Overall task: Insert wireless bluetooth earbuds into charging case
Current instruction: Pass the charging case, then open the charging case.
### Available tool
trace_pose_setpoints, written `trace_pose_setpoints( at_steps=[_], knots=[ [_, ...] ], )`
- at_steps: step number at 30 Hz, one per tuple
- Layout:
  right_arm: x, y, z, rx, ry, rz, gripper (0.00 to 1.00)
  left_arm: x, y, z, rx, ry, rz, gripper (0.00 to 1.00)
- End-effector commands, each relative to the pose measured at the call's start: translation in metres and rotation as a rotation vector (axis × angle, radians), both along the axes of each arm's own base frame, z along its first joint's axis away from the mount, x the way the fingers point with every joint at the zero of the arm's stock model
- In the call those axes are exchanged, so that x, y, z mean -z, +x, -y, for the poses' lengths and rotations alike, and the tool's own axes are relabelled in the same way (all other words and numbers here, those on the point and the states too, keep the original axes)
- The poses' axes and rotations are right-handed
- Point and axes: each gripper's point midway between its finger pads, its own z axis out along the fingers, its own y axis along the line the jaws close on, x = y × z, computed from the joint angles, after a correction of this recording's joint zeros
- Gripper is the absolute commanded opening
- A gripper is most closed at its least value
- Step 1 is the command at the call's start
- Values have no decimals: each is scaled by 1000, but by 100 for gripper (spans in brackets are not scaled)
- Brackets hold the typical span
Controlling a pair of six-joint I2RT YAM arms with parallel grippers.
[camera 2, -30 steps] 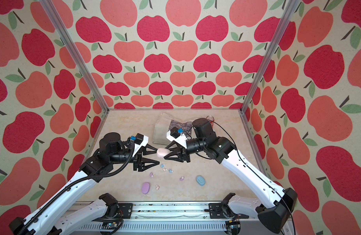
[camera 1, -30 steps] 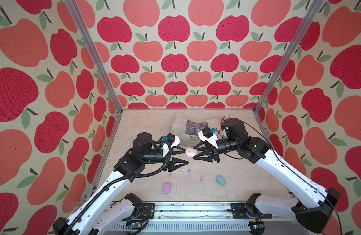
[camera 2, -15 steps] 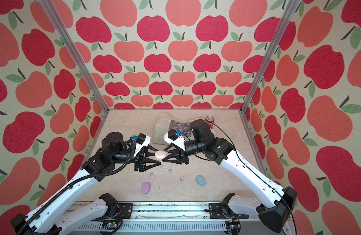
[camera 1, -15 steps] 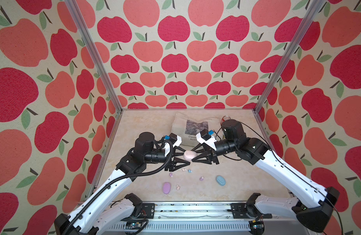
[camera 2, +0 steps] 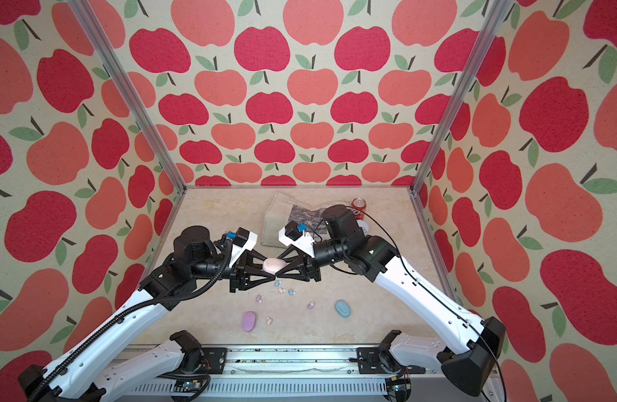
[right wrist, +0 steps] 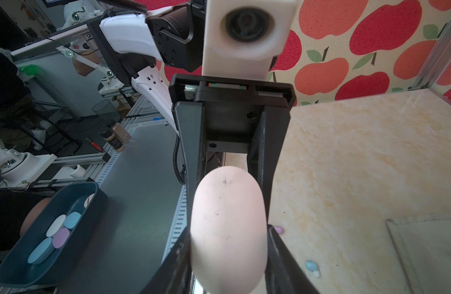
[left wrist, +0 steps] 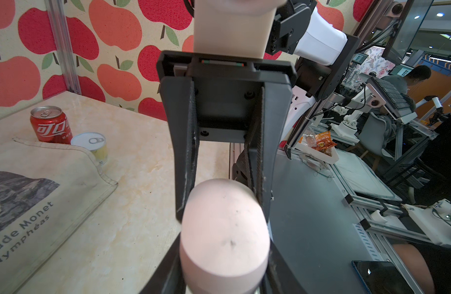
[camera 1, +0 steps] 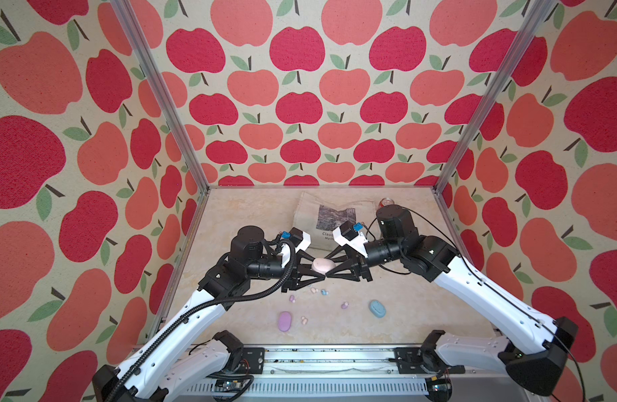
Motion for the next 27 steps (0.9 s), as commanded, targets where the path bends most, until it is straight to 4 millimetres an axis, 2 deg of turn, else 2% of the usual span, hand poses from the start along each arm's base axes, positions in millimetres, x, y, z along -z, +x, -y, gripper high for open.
trace_pose_setpoints(
  at_steps=[1,5,7,10,12,15,27],
  knots=[
    [-2,-1,-3,4,10,5,0,-17,-6,3,36,-33,25,23],
    [2,1,-2,21,3,1,0,-18,-6,3,34,-31,21,10],
    [3,3,-2,35,4,2,8,-19,-6,3,34,-31,22,5],
    [2,7,-1,62,16,8,26,-18,-6,3,33,-27,21,3],
    [0,10,1,83,29,11,37,-18,-6,3,31,-25,23,2],
    [-2,15,3,107,45,9,46,-18,-6,2,29,-22,22,2],
    [-1,27,9,163,63,-5,65,-15,-7,5,32,-11,17,3]
  ],
)
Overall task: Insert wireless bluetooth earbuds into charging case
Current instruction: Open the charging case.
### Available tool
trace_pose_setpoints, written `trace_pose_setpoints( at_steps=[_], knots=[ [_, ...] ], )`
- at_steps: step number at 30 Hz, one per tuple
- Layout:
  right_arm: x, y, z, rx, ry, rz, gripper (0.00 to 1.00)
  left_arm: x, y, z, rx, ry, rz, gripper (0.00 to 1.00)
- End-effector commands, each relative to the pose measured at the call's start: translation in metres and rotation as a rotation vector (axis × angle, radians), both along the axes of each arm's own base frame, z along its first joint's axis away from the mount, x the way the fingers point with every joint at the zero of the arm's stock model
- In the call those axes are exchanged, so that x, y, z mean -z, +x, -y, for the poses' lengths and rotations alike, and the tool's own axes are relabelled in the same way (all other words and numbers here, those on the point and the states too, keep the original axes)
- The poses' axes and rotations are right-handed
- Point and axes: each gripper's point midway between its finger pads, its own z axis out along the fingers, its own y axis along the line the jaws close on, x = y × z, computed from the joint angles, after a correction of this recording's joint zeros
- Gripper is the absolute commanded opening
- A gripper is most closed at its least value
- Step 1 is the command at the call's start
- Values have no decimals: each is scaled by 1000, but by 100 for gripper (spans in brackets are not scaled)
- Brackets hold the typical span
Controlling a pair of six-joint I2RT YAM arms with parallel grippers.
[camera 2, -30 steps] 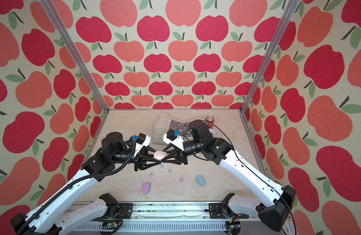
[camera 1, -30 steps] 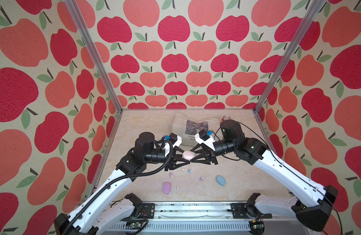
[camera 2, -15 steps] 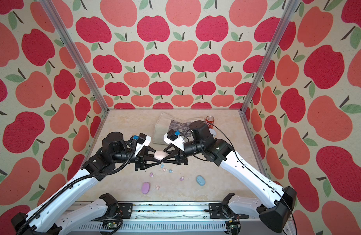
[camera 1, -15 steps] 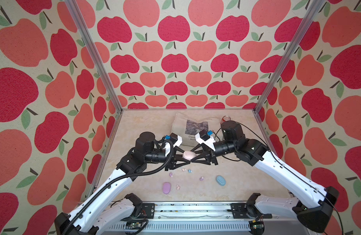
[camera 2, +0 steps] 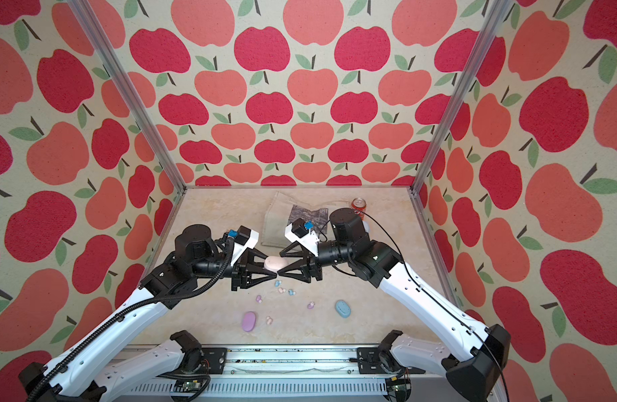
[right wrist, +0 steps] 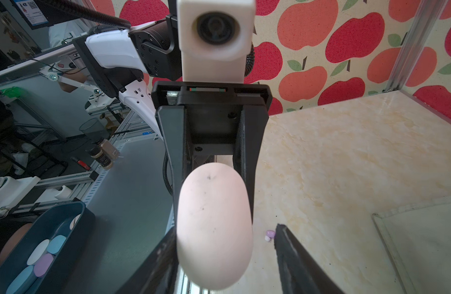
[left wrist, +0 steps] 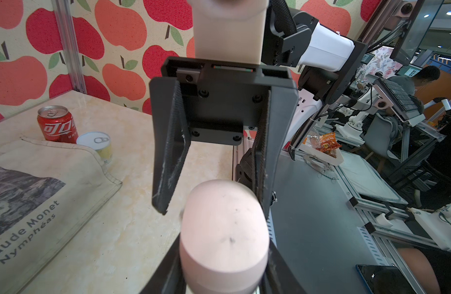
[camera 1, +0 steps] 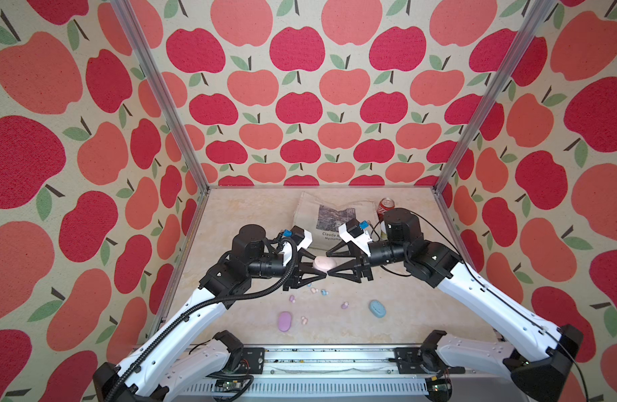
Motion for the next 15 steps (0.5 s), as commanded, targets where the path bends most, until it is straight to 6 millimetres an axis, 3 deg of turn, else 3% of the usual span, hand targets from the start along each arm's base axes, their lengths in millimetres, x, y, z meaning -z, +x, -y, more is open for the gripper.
trace_pose_setpoints(
  at_steps=[1,15],
  knots=[
    [-3,13,3,72,15,11,66,-14,-11,2,48,-22,18,3],
    [-9,33,3,141,64,-43,68,-7,-14,4,50,2,16,3]
  ],
)
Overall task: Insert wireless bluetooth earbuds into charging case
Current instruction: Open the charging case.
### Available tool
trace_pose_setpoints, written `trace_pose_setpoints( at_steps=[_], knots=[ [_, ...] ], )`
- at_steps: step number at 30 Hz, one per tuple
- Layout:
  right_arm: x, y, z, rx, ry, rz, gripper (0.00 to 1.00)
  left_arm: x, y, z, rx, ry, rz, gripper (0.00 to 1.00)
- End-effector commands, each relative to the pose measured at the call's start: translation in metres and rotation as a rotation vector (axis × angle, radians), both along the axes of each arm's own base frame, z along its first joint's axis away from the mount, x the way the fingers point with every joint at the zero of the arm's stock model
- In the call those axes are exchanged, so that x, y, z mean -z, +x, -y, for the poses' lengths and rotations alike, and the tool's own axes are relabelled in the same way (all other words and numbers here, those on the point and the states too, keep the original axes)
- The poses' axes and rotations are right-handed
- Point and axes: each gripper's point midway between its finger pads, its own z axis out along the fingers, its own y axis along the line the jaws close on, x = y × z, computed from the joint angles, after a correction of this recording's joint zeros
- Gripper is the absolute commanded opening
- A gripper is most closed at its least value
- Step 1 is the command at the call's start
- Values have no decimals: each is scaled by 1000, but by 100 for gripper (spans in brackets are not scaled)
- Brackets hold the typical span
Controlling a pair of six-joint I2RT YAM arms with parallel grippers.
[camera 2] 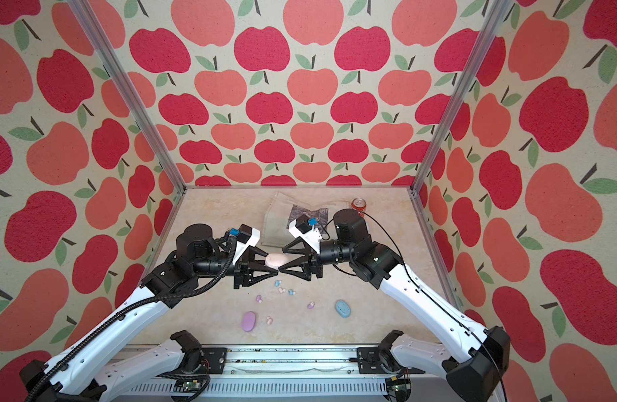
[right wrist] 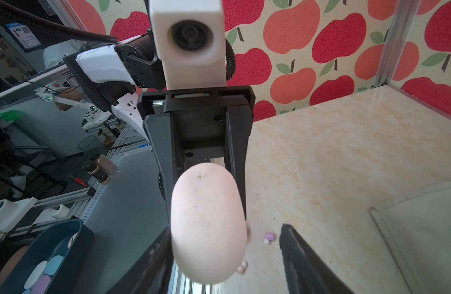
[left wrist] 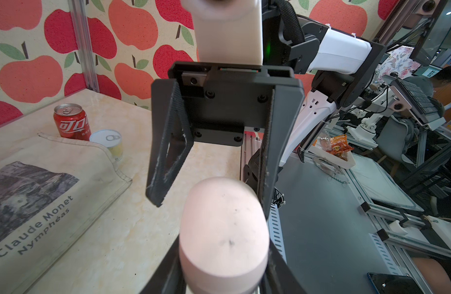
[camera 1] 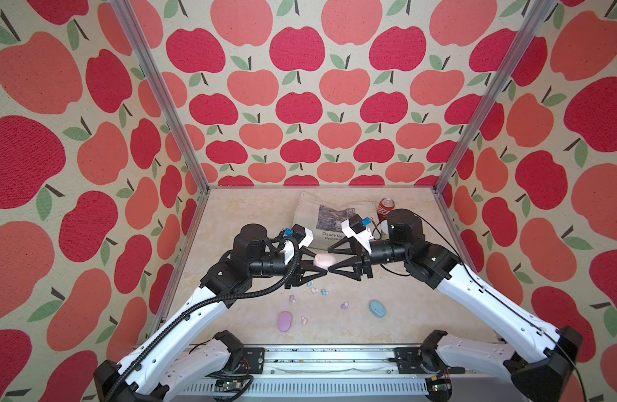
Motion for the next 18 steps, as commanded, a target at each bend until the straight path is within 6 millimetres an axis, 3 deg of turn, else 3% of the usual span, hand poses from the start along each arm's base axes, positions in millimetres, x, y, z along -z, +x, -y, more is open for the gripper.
trace_pose_setpoints(
  at_steps=[1,9,15,18],
  knots=[
    [-10,20,1,85,33,18,68,-8,-22,2,94,-14,7,3],
    [-11,22,2,90,36,20,67,-11,-22,3,98,-25,11,3],
    [-15,23,2,96,46,46,61,-17,-21,4,100,-39,7,3],
    [-17,21,2,85,52,51,53,-17,-20,4,89,-43,5,3]
  ],
)
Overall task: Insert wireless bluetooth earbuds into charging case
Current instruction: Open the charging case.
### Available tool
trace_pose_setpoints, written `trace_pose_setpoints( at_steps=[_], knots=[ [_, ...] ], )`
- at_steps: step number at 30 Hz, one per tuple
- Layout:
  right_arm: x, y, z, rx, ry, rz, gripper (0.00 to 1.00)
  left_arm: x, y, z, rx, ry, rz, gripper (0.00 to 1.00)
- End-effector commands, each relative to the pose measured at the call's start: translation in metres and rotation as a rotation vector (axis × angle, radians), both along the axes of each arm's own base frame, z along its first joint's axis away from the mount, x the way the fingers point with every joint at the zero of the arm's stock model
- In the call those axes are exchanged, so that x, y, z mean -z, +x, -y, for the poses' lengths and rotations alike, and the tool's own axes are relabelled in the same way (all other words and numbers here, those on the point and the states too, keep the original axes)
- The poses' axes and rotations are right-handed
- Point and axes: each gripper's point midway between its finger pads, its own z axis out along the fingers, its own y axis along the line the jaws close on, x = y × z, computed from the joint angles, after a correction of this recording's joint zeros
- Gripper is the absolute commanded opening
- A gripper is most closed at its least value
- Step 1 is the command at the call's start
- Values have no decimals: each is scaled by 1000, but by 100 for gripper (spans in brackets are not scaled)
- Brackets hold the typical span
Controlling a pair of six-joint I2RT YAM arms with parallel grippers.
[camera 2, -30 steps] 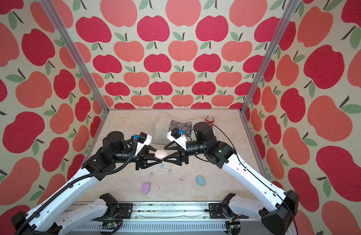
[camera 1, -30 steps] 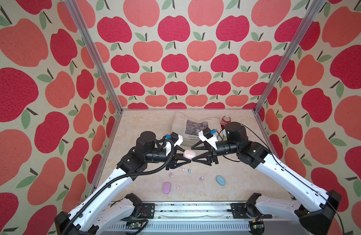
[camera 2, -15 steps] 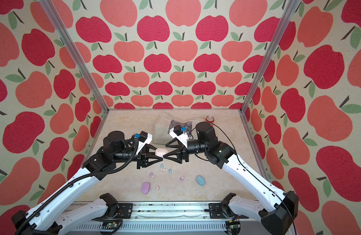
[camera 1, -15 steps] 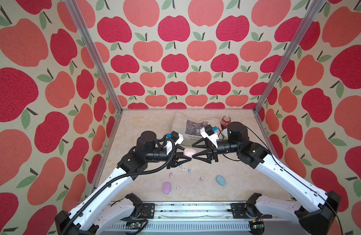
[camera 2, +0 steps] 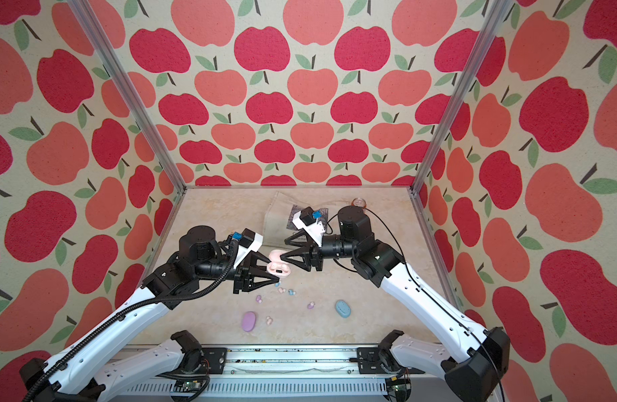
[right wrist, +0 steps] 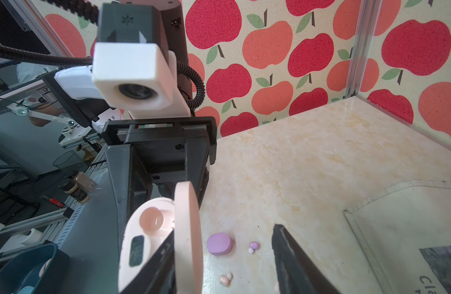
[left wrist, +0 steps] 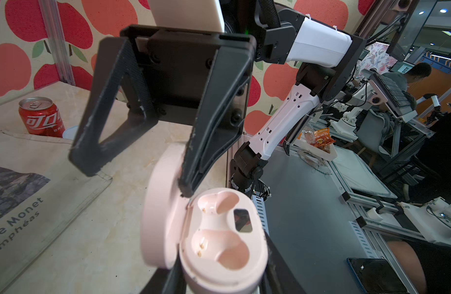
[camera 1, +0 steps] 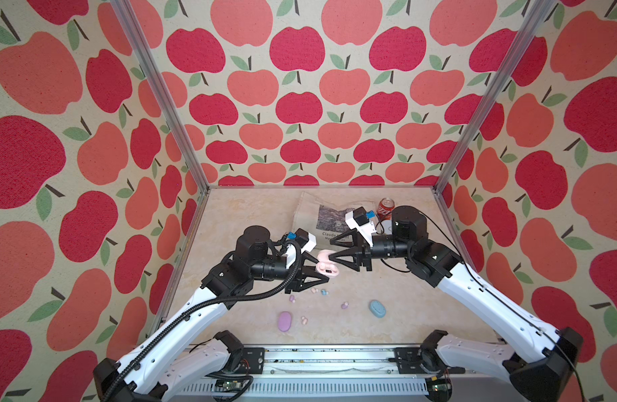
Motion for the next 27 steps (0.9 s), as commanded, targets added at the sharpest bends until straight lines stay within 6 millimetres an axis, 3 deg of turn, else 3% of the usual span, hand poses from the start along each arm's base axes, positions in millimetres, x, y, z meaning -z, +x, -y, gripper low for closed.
trace_pose_setpoints(
  at_steps=[1,10,12,14,17,19,27],
  knots=[
    [-7,0,0,-1,19,21,48,-20,-4,1,19,-48,31,3],
    [-8,-6,4,-19,35,59,13,-22,2,3,-3,-60,-14,4],
    [-9,-7,6,-15,37,74,9,-22,2,3,-5,-64,-26,6],
    [-11,-6,7,-5,41,93,5,-23,5,3,-18,-64,-34,19],
    [-13,-5,10,20,41,125,2,-25,6,1,-38,-66,-18,56],
    [-16,-4,13,34,39,150,0,-26,7,-3,-65,-62,4,68],
    [-20,-2,24,84,-6,270,0,-44,8,-28,-162,-45,83,82]
  ],
)
